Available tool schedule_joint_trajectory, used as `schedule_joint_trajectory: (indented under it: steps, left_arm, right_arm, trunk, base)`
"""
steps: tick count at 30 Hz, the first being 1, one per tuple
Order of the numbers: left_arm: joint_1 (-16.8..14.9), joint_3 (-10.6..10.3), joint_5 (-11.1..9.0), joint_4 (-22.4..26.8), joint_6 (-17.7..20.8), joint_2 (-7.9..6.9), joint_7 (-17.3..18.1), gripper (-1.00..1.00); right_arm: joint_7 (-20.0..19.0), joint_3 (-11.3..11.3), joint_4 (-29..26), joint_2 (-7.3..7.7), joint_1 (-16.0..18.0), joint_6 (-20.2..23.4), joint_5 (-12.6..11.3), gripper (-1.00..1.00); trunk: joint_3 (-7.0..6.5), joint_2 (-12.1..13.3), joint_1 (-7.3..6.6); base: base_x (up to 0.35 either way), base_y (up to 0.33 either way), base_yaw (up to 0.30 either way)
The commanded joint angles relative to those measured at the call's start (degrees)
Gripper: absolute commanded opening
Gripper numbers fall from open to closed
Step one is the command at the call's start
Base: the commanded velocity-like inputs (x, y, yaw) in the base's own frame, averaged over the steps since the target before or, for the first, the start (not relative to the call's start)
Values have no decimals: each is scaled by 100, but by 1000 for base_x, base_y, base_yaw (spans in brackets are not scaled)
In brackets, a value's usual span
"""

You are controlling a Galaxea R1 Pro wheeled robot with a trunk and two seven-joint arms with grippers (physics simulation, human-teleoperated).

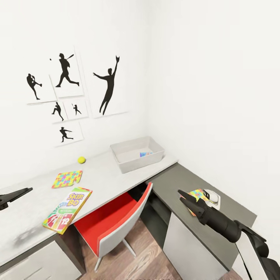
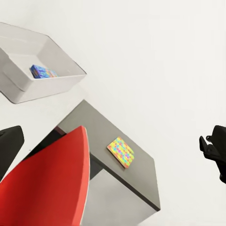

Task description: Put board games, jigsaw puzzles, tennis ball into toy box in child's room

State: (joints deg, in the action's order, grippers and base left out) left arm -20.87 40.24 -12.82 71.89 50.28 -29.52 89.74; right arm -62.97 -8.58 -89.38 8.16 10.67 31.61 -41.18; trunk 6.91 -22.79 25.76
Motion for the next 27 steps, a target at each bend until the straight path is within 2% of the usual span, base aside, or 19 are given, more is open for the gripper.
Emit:
schedule_joint_trajectory:
  steps: [1,27]
  left_arm:
    - [-5,2,8,1,61,-1,26,100]
    - [-2,12,25,-32,87,-21,26,100]
  right_arm:
    - [-4,2,0,1,5,46,-32,100]
    - [-21,-2,8,1,5,44,-29,100]
  trunk:
    - [10,-12,3]
    - [-156,-12,3]
  base:
    - [-75,0,-79]
    - [-31,0,-196]
